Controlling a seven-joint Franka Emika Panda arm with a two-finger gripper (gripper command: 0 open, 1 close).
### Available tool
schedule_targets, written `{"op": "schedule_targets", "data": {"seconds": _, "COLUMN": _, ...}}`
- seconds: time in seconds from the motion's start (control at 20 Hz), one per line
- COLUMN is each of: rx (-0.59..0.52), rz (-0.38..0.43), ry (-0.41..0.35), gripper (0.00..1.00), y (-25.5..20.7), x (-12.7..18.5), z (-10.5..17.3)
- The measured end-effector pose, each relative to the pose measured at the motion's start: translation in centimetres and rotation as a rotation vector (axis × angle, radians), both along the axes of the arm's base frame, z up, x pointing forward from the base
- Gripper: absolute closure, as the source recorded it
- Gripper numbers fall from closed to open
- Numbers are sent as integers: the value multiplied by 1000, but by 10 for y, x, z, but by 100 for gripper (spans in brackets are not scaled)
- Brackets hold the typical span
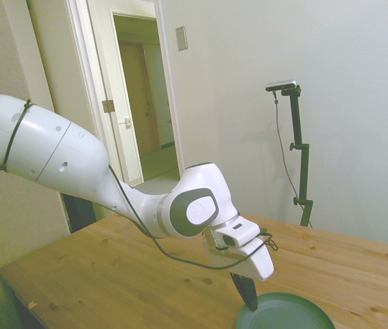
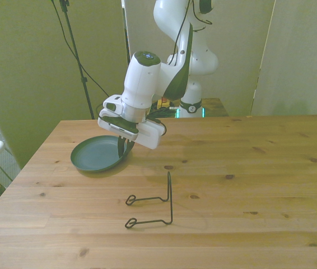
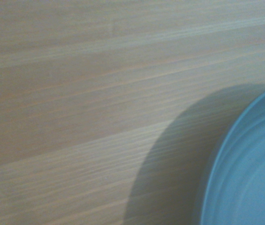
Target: Load the plate
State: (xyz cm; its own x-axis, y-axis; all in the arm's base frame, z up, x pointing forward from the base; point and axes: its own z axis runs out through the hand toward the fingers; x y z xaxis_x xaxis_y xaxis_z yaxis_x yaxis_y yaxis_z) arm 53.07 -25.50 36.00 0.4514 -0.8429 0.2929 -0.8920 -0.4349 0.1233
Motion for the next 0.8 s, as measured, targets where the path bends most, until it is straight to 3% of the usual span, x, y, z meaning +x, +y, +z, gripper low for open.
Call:
{"op": "schedule_targets", "data": {"seconds": 0.55, "rx": 163, "rz": 60, "ry": -99, "gripper": 100, "y": -5, "x": -18, "z": 80}}
{"op": "schedule_targets", "data": {"seconds": 0.8, "rx": 282, "rz": 142, "ry": -155, "gripper": 100, "y": -7, "x": -26, "z": 119}}
